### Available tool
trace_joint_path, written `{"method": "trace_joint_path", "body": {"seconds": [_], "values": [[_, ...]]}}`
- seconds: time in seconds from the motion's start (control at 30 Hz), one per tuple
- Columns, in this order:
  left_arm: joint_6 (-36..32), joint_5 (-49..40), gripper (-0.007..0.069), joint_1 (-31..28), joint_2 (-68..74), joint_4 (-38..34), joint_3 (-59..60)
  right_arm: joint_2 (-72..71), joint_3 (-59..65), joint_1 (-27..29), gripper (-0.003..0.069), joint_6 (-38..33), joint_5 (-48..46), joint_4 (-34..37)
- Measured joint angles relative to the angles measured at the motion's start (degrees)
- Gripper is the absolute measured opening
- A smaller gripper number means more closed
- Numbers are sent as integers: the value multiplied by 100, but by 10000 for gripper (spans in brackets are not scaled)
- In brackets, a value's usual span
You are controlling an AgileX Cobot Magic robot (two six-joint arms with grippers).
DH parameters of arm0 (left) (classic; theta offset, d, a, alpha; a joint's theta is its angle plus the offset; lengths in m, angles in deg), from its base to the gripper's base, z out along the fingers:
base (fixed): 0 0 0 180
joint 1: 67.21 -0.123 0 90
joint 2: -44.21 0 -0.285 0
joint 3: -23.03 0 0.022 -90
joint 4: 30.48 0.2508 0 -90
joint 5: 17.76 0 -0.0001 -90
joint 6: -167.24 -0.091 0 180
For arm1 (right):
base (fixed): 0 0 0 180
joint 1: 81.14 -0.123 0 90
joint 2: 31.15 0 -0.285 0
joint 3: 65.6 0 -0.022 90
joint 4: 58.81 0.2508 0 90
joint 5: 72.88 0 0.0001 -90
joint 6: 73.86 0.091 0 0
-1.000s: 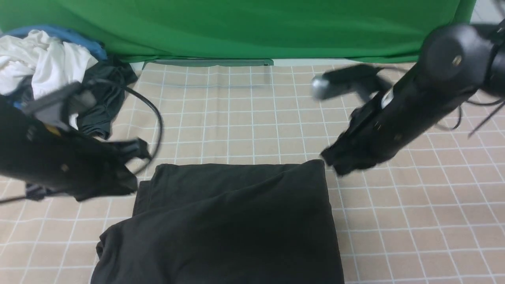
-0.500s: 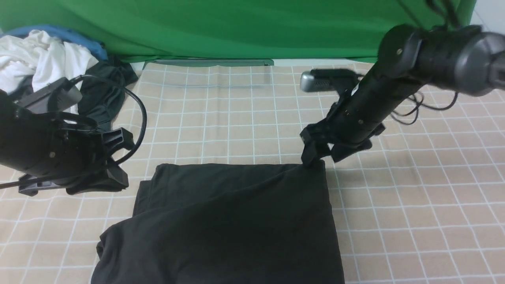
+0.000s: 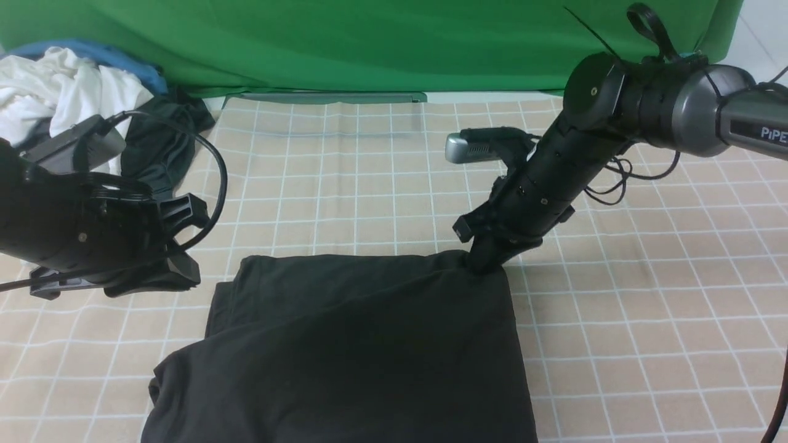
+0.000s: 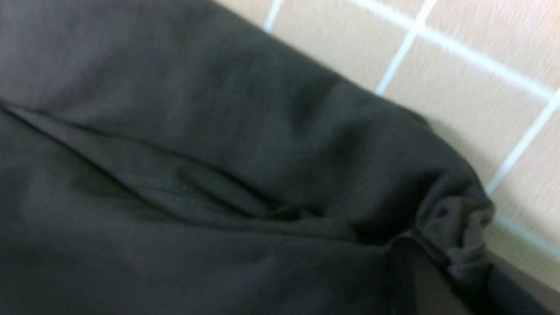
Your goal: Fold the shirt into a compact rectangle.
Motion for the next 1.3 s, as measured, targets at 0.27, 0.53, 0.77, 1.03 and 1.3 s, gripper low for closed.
{"method": "trace_joint_path", "body": {"seconds": [0.27, 0.53, 0.77, 1.03, 1.3], "values": [[-2, 0, 3, 0, 0, 0, 0, 25, -901, 590, 97, 123, -6, 84], [-2, 0, 3, 0, 0, -5, 0, 159, -942, 1125, 97, 484, -173, -25], [-2, 0, 3, 0, 0, -5, 0, 206, -1017, 1138, 321, 494, -212, -161], [-260, -335, 3, 0, -392, -5, 0, -785, -1546, 1233, 165, 135, -1251, -787], [-295, -833, 3, 0, -1713, -6, 58, -3010, -1553, 1251, 31, 170, -803, -1036]]}}
